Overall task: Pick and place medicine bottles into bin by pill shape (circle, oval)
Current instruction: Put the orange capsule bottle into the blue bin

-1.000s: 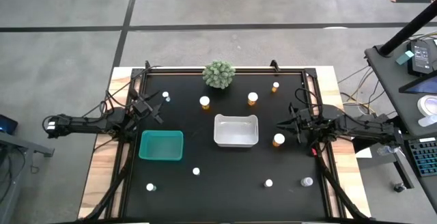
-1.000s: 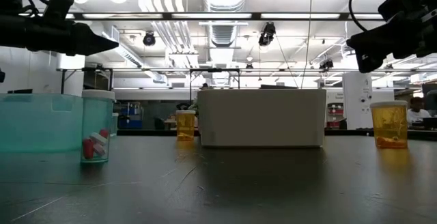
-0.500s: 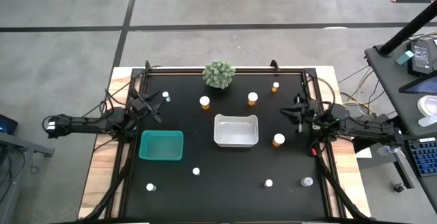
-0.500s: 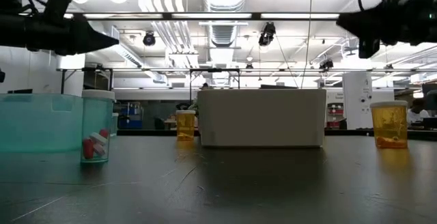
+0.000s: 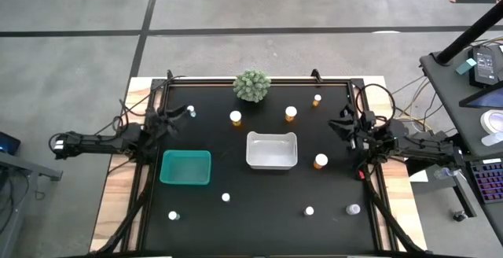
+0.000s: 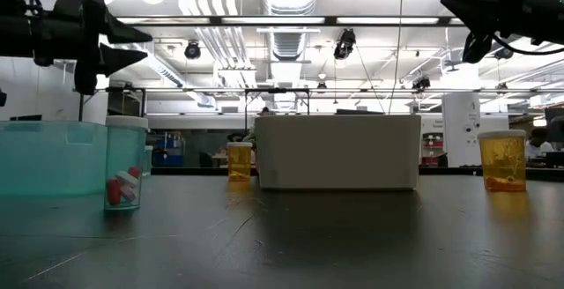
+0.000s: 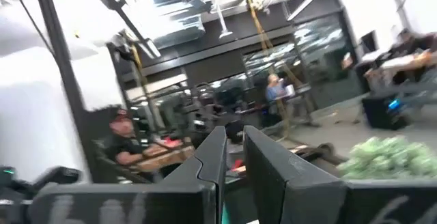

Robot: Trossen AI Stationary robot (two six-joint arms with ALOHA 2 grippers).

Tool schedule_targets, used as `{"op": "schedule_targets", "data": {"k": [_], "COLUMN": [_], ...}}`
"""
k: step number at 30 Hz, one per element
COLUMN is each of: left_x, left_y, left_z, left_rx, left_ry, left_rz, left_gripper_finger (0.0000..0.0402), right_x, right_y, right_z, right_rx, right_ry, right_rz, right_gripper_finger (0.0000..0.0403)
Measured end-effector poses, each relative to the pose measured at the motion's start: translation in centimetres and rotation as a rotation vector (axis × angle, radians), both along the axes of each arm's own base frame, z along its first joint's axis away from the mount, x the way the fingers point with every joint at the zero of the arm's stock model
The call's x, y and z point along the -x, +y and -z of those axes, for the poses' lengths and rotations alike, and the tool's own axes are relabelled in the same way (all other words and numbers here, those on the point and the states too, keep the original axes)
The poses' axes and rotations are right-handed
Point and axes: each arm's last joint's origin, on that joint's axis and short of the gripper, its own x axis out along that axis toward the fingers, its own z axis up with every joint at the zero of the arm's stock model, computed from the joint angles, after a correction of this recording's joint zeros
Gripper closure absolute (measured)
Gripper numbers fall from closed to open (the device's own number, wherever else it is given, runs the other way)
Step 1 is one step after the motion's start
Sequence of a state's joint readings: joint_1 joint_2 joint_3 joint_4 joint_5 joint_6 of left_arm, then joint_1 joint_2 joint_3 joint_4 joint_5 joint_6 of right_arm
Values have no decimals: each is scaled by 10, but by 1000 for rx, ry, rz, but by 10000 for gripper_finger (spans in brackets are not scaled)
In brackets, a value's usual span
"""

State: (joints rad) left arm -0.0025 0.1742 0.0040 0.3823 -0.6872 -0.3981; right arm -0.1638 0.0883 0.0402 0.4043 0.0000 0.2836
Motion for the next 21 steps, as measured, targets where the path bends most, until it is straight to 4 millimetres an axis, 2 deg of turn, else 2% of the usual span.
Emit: {"op": "schedule_targets", "data": {"k": [8,15,21], "left_x": [1,0,-1], "left_y": [0,0,-4], "left_z": [-3,-2,-6], "left_rx": [11,12,-5], "left_ry": [-37,-36,-88], "left_rz": [1,2,157], "left_gripper_finger": [238,238,238], "right_x": [-5,-16,-51], "right_y": [-3,-5,-11], "right_z": [-3,-37,-50], "right_rx": [79,175,223], "right_ry": [-3,23,177], "right_rz": [115,153,156], "right_gripper_finger": [360,360,360]}}
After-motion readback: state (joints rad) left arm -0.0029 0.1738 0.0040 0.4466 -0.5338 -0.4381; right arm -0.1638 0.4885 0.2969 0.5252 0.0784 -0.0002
